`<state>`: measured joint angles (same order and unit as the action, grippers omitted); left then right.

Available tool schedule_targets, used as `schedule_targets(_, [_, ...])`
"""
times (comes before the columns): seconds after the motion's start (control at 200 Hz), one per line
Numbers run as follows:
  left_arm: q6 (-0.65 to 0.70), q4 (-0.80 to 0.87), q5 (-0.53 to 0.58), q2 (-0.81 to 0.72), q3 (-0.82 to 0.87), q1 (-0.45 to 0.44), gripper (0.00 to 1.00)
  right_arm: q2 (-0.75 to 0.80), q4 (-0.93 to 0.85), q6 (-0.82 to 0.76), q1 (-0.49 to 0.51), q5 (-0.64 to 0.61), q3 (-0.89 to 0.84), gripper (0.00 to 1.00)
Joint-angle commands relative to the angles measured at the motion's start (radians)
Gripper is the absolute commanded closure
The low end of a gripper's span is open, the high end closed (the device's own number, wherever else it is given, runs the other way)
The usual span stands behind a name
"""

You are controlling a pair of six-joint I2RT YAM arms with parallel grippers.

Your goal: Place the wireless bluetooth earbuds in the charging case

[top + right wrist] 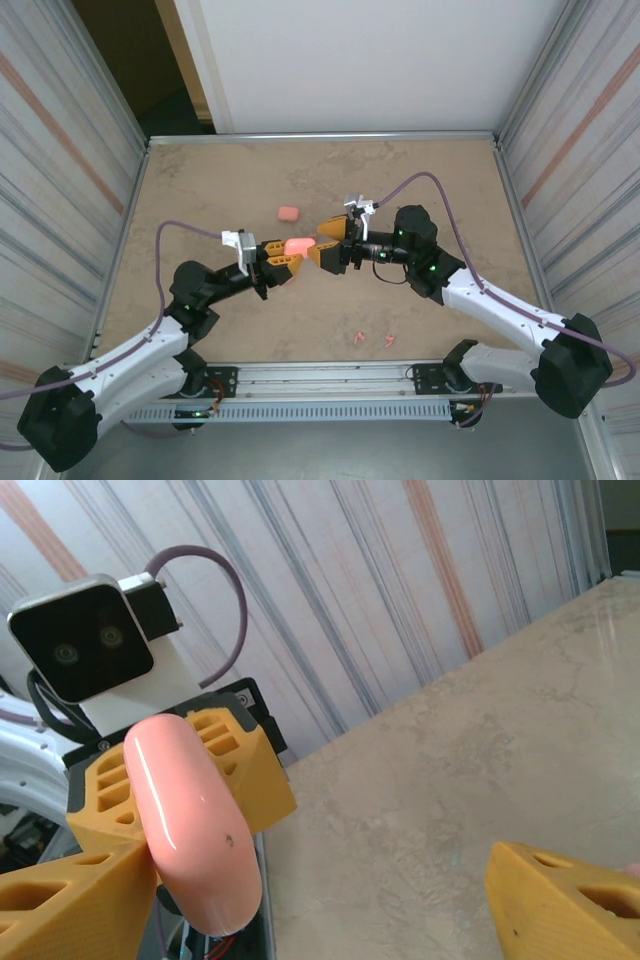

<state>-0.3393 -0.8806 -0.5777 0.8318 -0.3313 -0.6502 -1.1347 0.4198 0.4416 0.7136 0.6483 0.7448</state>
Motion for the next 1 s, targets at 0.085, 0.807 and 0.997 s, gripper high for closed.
schedule_targets(0.085, [0.024, -0.046, -0.016, -0.016, 0.002, -0.009, 1.00, -0.008, 0.018, 0.027, -0.007, -0.034, 0.039, 0.19])
schedule_targets(0.807, [0.073, 0.118, 0.093, -0.044, -0.007, -0.009, 1.00, 0.096, -0.145, 0.005, -0.064, -0.052, 0.060, 0.24])
schedule_targets(0.997, [0.106, 0.190, 0.127, -0.098, 0.016, -0.009, 1.00, 0.216, -0.442, -0.029, -0.074, -0.171, 0.064, 0.25])
